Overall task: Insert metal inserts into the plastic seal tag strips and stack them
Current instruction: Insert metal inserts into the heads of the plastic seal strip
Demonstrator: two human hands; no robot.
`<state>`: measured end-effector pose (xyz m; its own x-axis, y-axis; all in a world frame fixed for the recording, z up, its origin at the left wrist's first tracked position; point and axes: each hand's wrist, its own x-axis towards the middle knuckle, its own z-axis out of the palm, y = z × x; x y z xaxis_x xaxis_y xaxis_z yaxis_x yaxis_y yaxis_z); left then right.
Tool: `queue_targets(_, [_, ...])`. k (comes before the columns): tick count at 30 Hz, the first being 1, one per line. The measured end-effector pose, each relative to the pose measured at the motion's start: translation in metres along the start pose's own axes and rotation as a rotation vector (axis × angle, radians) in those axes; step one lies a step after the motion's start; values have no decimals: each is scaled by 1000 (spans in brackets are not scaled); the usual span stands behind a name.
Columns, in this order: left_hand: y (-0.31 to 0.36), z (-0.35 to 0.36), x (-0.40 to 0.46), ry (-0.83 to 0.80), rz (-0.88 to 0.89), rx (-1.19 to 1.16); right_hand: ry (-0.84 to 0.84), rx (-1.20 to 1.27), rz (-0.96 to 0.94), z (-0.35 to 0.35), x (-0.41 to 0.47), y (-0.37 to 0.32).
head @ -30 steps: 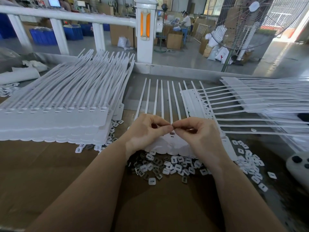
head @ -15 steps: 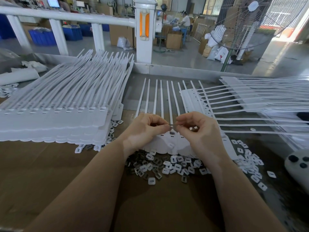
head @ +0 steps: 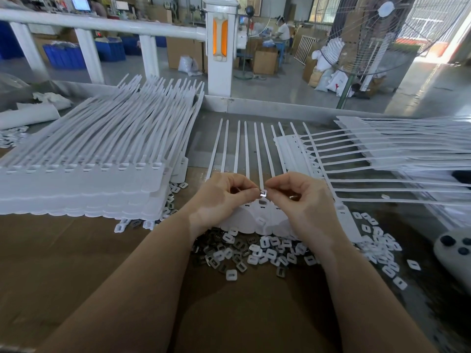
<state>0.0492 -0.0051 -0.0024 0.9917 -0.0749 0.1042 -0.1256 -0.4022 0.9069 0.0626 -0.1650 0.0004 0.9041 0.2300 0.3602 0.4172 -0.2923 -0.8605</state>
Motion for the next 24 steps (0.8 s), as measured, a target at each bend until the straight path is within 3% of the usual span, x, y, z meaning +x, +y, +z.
queue_targets(18, [0, 1, 1, -23, 34, 71, -24, 39, 24, -2, 0, -1])
queue_targets(24, [-2, 3, 3, -12, 32, 126, 111, -137, 89, -9, 4, 11])
